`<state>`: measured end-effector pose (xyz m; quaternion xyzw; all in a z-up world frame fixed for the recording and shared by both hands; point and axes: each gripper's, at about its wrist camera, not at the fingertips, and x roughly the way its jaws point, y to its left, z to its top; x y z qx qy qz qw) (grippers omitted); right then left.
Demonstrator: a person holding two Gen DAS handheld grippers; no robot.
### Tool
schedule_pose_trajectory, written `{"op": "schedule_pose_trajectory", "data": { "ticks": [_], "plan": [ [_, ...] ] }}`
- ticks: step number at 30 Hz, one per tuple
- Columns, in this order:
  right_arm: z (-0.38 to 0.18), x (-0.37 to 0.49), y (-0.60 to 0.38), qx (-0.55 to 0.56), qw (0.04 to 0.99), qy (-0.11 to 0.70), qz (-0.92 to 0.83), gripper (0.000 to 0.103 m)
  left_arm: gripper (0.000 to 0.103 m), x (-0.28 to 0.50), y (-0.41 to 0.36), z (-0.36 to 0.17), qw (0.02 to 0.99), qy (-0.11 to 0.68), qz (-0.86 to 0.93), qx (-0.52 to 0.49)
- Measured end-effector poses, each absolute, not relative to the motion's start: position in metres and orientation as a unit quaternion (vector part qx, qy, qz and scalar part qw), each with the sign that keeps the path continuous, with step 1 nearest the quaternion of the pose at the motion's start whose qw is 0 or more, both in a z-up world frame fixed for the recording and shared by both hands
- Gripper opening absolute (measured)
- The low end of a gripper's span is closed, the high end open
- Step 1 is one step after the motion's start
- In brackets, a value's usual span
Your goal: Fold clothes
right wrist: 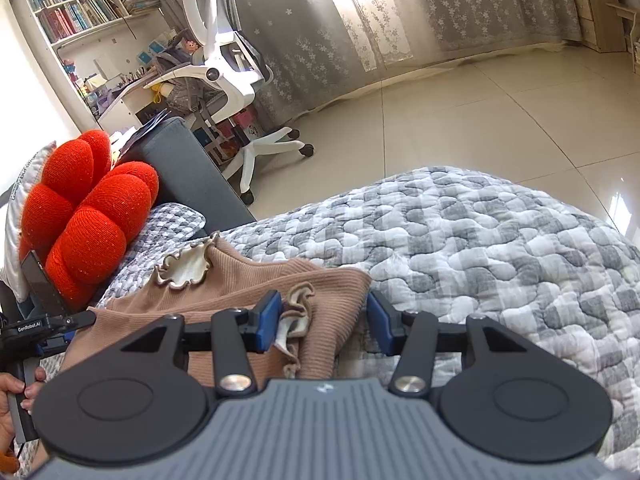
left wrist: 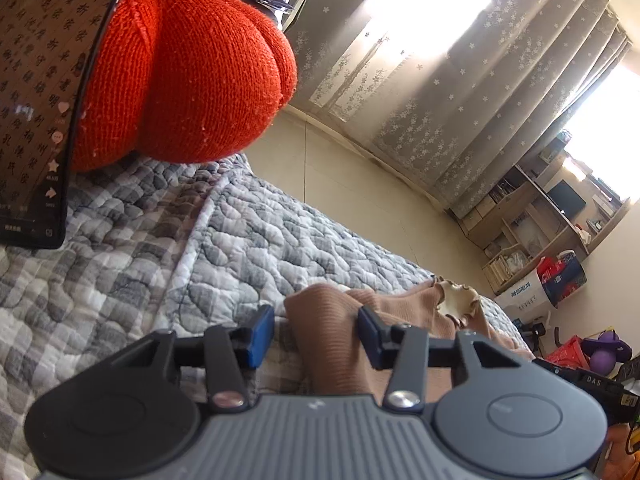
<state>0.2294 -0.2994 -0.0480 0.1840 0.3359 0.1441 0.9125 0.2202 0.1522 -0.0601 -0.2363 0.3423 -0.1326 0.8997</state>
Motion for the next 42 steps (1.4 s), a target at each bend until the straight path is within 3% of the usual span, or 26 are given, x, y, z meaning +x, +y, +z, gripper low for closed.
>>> {"op": "schedule_pose_trajectory", "data": {
  "ticks": [2,4,7,26,42],
  "plan": [
    [-0.048,0.231,-0.296,0.174,0.916,0.332,0.145,0.051,0.032,0.220,0.149,-0.060,0.904,0.339,-0.131,-0.227],
    [-0.047,0.230,-0.293,0.159,0.920,0.327,0.146,0.027,0.022,0.219,0.148,-0.060,0.905,0.333,-0.136,-0.226],
    [-0.044,0.228,-0.292,0.150,0.924,0.318,0.147,0.018,0.017,0.214,0.144,-0.058,0.914,0.317,-0.138,-0.213],
    [0.010,0.172,-0.272,0.057,0.960,0.217,0.169,0.013,0.012,0.145,0.133,-0.008,0.958,0.175,-0.184,-0.129],
    [0.020,0.085,-0.270,-0.012,0.966,0.165,0.201,0.013,0.012,0.042,0.124,0.008,0.972,0.110,-0.209,-0.007]
  ]
}}
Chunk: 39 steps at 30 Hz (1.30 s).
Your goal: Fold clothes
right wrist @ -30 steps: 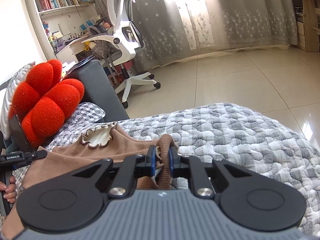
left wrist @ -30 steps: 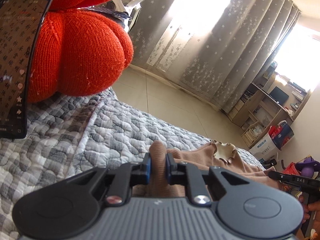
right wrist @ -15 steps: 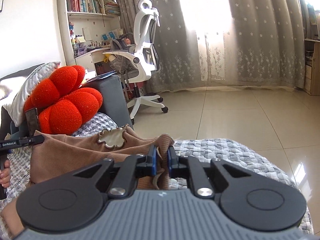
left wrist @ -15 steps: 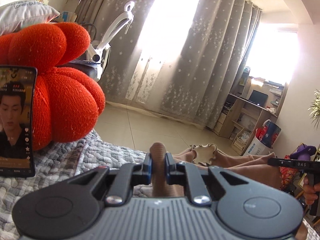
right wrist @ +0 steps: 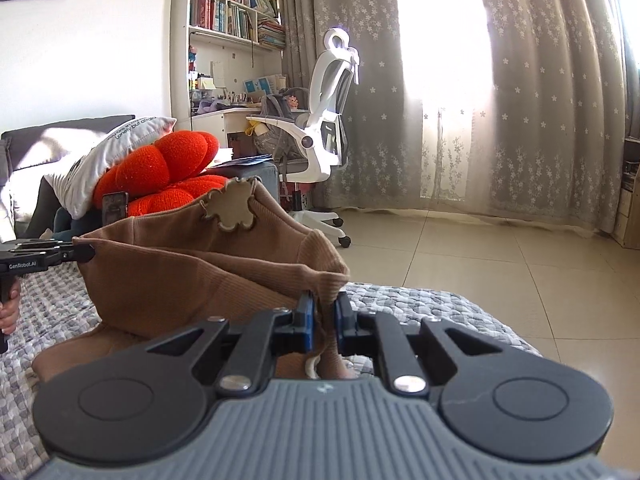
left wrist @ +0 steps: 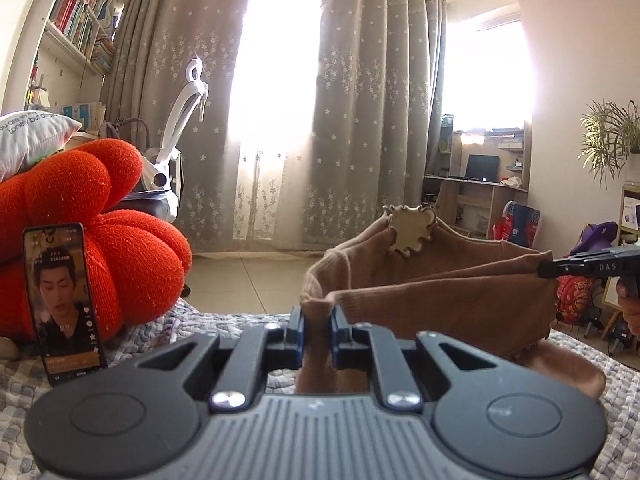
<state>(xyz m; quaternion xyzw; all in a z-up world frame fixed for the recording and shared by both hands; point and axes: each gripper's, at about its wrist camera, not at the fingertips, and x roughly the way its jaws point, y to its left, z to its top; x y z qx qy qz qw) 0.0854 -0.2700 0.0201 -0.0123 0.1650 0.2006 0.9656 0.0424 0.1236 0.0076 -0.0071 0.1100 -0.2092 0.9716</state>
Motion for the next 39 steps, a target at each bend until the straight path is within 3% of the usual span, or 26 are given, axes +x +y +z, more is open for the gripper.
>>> {"op": "schedule_pose_trajectory", "data": {
  "ticks": [15,26,31,33,37,39],
  "plan": [
    [0.000,0.024,-0.266,-0.101,0.949,0.191,0.228,0.013,0.014,-0.016,0.132,-0.024,0.962,0.157,-0.217,0.054],
    [-0.011,0.006,-0.275,-0.148,0.936,0.236,0.217,0.018,0.024,-0.028,0.137,-0.038,0.943,0.228,-0.230,0.077],
    [-0.007,0.006,-0.294,-0.097,0.943,0.252,0.196,0.023,0.044,-0.027,0.157,-0.036,0.937,0.271,-0.222,-0.004],
    [-0.005,0.008,-0.299,-0.065,0.944,0.259,0.192,0.023,0.045,-0.026,0.165,-0.035,0.932,0.284,-0.219,-0.051],
    [-0.001,0.012,-0.305,-0.003,0.942,0.270,0.196,0.037,0.054,-0.024,0.179,-0.033,0.915,0.302,-0.217,-0.156],
    [0.001,0.014,-0.306,0.023,0.940,0.275,0.202,0.037,0.057,-0.024,0.182,-0.031,0.908,0.305,-0.216,-0.192]
  ]
}}
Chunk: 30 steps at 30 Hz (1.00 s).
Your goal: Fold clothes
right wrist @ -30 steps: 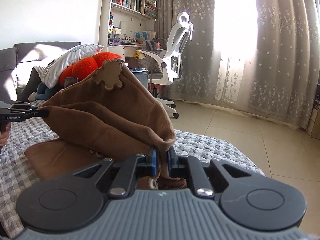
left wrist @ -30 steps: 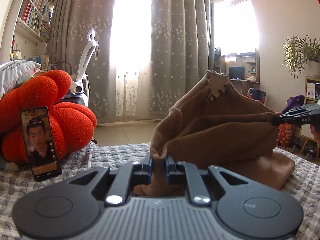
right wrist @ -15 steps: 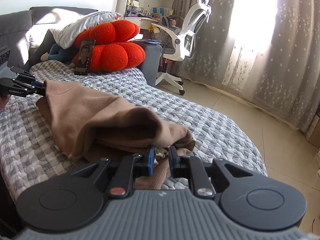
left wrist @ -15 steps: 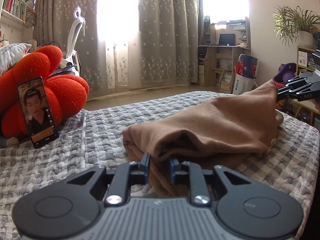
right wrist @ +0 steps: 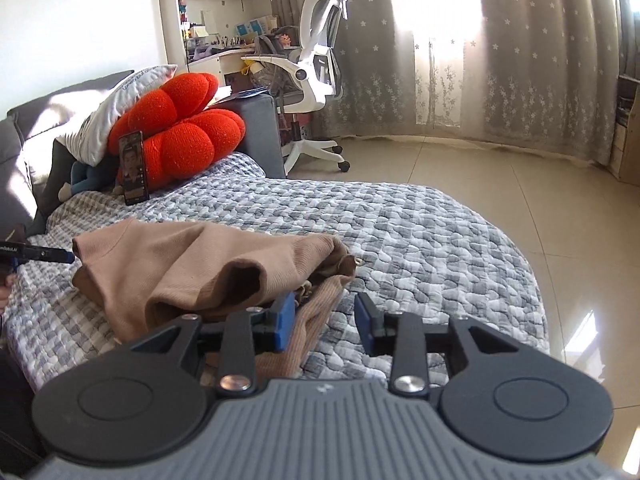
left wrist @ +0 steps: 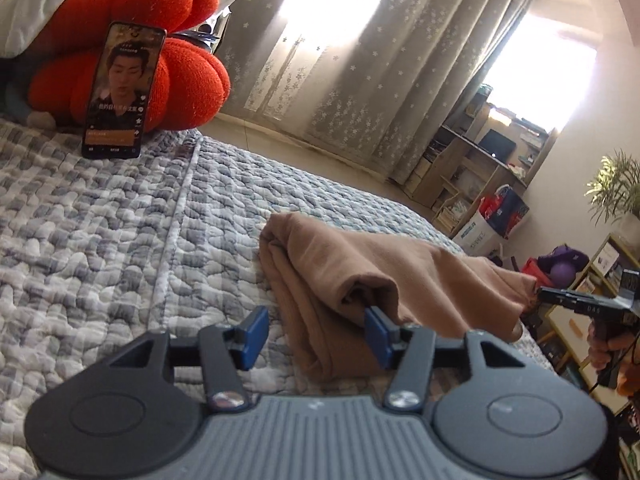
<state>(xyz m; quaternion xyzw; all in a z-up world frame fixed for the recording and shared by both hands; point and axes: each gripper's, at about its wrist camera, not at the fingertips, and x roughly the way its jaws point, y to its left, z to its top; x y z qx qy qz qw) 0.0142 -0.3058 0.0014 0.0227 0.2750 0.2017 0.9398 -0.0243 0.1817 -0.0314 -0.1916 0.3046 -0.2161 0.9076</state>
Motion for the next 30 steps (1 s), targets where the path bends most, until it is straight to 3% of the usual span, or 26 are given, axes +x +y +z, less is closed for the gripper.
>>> {"op": "schedule_pose_trajectory", "data": {
  "ticks": [8,19,30],
  "plan": [
    [0.009,0.022,-0.307,0.095,0.925,0.302,0.213,0.044,0.073,-0.018,0.178,-0.025,0.882,0.333,-0.209,-0.259],
    [0.010,0.031,-0.310,0.150,0.908,0.327,0.217,0.048,0.073,-0.005,0.162,-0.025,0.865,0.363,-0.208,-0.278],
    [0.000,0.044,-0.337,0.306,0.859,0.350,0.212,0.049,0.067,0.004,0.150,-0.031,0.859,0.370,-0.184,-0.302]
  ]
}}
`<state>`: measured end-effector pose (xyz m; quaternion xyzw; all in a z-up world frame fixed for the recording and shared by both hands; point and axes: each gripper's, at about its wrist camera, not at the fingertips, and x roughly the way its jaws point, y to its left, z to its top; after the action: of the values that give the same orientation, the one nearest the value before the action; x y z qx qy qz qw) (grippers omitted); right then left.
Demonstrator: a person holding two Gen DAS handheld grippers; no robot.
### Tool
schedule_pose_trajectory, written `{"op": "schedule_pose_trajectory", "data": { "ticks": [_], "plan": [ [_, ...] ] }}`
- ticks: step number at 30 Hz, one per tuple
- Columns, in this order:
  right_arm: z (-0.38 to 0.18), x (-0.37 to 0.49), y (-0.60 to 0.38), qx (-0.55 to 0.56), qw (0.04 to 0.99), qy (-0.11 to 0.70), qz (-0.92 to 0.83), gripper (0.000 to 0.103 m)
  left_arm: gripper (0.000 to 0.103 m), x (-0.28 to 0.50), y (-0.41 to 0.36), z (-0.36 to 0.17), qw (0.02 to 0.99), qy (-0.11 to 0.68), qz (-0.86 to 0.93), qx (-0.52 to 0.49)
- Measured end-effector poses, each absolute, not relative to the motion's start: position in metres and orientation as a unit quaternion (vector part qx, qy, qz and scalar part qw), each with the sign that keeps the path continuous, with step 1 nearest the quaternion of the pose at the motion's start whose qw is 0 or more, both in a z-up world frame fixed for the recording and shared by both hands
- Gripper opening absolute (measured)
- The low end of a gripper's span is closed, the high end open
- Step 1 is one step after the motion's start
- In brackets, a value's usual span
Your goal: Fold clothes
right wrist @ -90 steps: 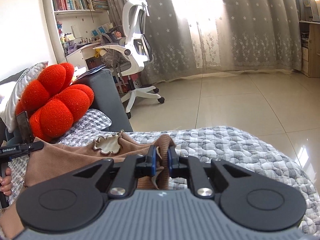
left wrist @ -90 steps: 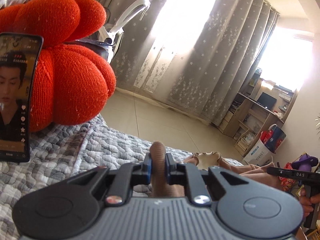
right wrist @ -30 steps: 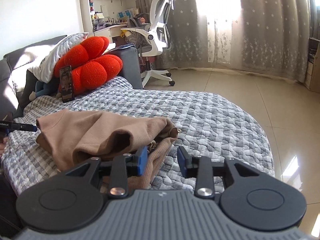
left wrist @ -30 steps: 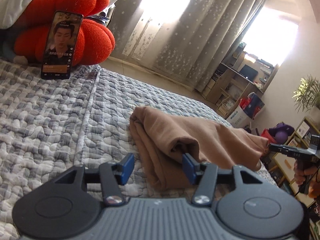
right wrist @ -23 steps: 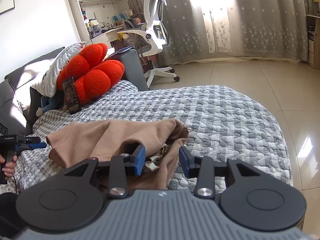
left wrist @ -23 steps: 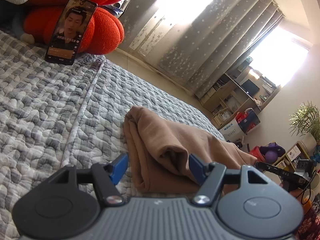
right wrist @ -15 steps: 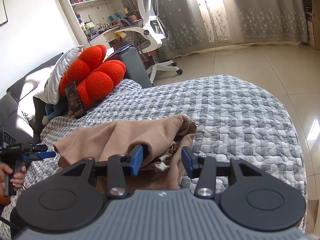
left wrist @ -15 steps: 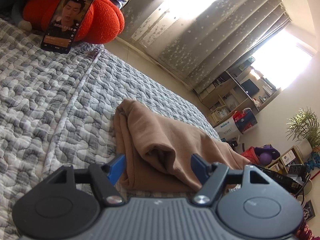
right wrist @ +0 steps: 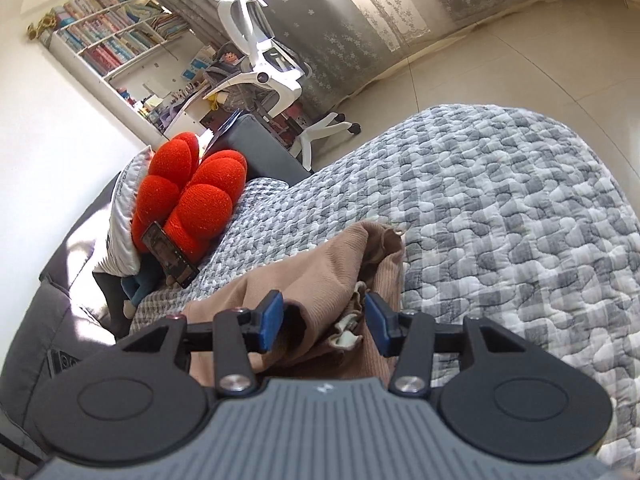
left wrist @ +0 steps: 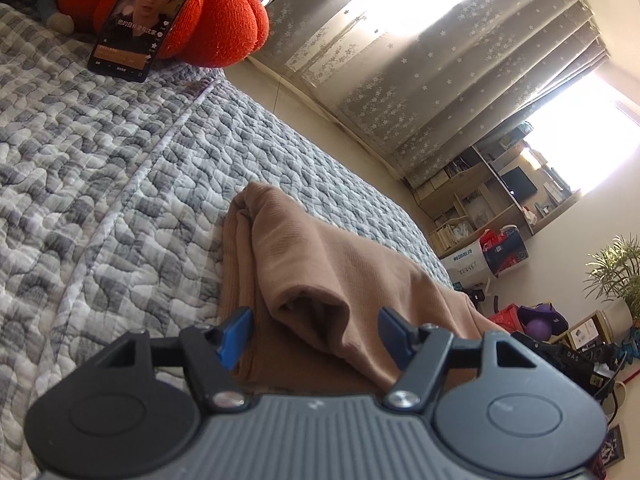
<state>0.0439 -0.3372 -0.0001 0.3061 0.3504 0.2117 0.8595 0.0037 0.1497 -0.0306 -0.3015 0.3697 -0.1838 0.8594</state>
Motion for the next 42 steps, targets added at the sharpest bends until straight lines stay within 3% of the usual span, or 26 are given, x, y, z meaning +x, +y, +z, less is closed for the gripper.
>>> {"op": "schedule_pose_trajectory", "data": {
  "ticks": [8,12,15,17,18,19,20,26,31,35,36,37,39,40,41,42],
  "plan": [
    [-0.006,0.048,-0.350,0.409,0.808,0.362,0.220,0.050,0.065,0.005,0.141,-0.026,0.857,0.373,-0.183,-0.306],
    [-0.011,0.047,-0.349,0.425,0.798,0.370,0.214,0.050,0.058,0.009,0.133,-0.031,0.855,0.382,-0.174,-0.306],
    [-0.015,0.047,-0.341,0.416,0.799,0.381,0.209,0.050,0.042,0.012,0.123,-0.035,0.856,0.390,-0.167,-0.296],
    [-0.016,0.047,-0.334,0.402,0.806,0.385,0.203,0.050,0.017,0.014,0.119,-0.037,0.856,0.396,-0.160,-0.291],
    [-0.016,0.047,-0.331,0.389,0.814,0.385,0.197,0.043,0.016,0.014,0.118,-0.038,0.857,0.398,-0.156,-0.290],
    [-0.016,0.047,-0.328,0.376,0.821,0.385,0.192,0.023,0.013,0.013,0.119,-0.038,0.857,0.396,-0.153,-0.291],
    [-0.015,0.047,-0.326,0.366,0.827,0.384,0.188,0.015,0.012,0.012,0.121,-0.036,0.859,0.390,-0.154,-0.294],
    [-0.002,0.034,-0.337,0.366,0.846,0.338,0.192,0.011,0.010,-0.001,0.144,-0.011,0.864,0.351,-0.176,-0.315],
    [-0.021,0.032,-0.318,0.282,0.870,0.363,0.176,0.010,0.010,0.004,0.151,-0.044,0.844,0.400,-0.159,-0.319],
    [-0.027,0.031,-0.302,0.208,0.892,0.363,0.173,0.010,0.015,0.003,0.149,-0.063,0.844,0.405,-0.161,-0.312],
    [-0.025,0.031,-0.300,0.196,0.895,0.361,0.174,0.015,0.017,0.002,0.148,-0.060,0.846,0.402,-0.165,-0.308],
    [-0.022,0.030,-0.297,0.178,0.897,0.363,0.177,0.025,0.022,0.000,0.147,-0.056,0.850,0.399,-0.167,-0.300],
    [-0.015,0.027,-0.293,0.150,0.904,0.359,0.178,0.034,0.032,-0.004,0.145,-0.045,0.863,0.389,-0.166,-0.276],
    [-0.011,0.025,-0.293,0.141,0.909,0.351,0.175,0.043,0.042,-0.006,0.145,-0.037,0.873,0.379,-0.159,-0.262],
    [-0.007,0.022,-0.292,0.128,0.917,0.338,0.167,0.047,0.057,-0.009,0.144,-0.030,0.886,0.366,-0.147,-0.245],
    [-0.003,0.020,-0.288,0.109,0.927,0.323,0.158,0.051,0.065,-0.011,0.143,-0.022,0.897,0.353,-0.135,-0.229]
  ]
}}
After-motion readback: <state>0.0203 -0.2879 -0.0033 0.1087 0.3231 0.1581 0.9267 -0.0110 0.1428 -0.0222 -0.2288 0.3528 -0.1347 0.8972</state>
